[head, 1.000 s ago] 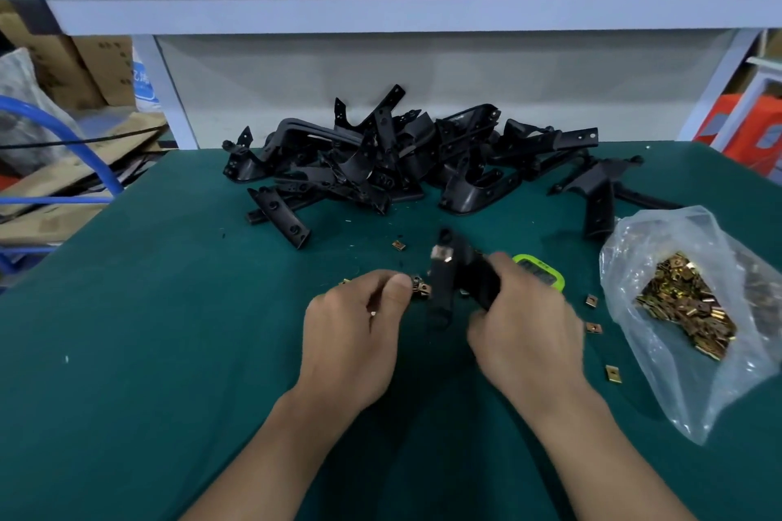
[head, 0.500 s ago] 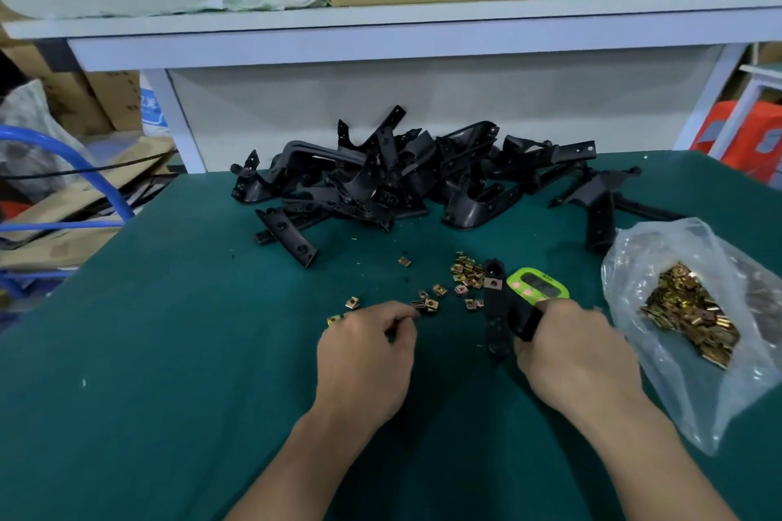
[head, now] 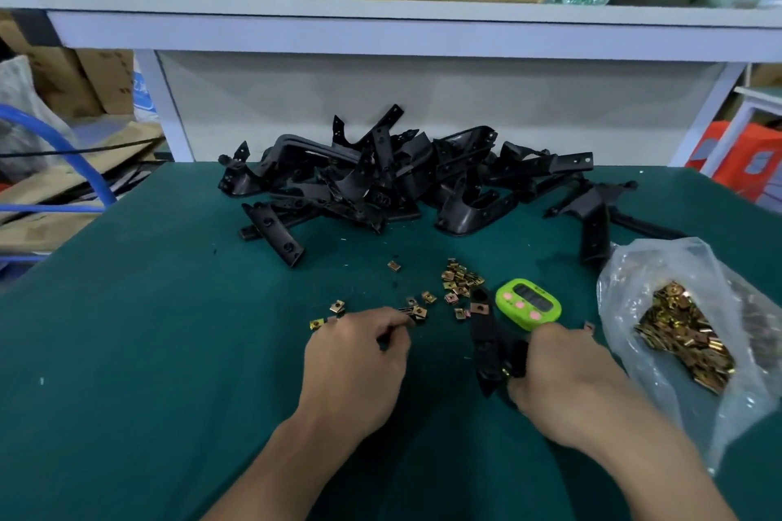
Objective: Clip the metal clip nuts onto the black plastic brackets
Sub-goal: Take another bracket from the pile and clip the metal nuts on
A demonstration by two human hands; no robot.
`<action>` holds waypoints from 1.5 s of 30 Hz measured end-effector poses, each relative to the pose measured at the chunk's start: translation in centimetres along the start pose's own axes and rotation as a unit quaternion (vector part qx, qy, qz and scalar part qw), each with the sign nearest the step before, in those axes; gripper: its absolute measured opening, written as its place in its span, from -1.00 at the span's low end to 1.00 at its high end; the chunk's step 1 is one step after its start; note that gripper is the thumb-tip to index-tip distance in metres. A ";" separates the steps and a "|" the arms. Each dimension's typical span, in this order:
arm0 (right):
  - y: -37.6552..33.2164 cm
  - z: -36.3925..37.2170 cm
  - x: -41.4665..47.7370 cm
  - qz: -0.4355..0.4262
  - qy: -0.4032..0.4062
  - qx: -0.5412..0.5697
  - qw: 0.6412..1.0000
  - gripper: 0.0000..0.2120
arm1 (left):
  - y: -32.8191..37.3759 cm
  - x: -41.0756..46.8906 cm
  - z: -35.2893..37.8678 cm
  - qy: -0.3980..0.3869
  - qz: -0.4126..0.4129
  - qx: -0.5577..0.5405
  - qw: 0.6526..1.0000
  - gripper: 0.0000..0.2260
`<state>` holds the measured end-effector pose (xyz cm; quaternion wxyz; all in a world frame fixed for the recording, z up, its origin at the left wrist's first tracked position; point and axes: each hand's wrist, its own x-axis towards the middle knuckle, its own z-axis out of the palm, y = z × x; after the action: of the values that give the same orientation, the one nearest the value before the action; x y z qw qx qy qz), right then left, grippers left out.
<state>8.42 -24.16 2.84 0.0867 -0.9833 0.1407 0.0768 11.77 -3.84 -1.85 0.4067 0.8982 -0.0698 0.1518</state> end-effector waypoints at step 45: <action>-2.1 2.2 0.5 -0.064 0.195 0.251 0.946 -0.86 | 0.6 -0.4 0.2 -0.048 0.018 -0.053 0.997 -0.88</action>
<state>9.23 -21.91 0.96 0.3062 -0.9324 0.1060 -0.1601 11.29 -4.38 -1.66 0.4467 0.8803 -0.1135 0.1125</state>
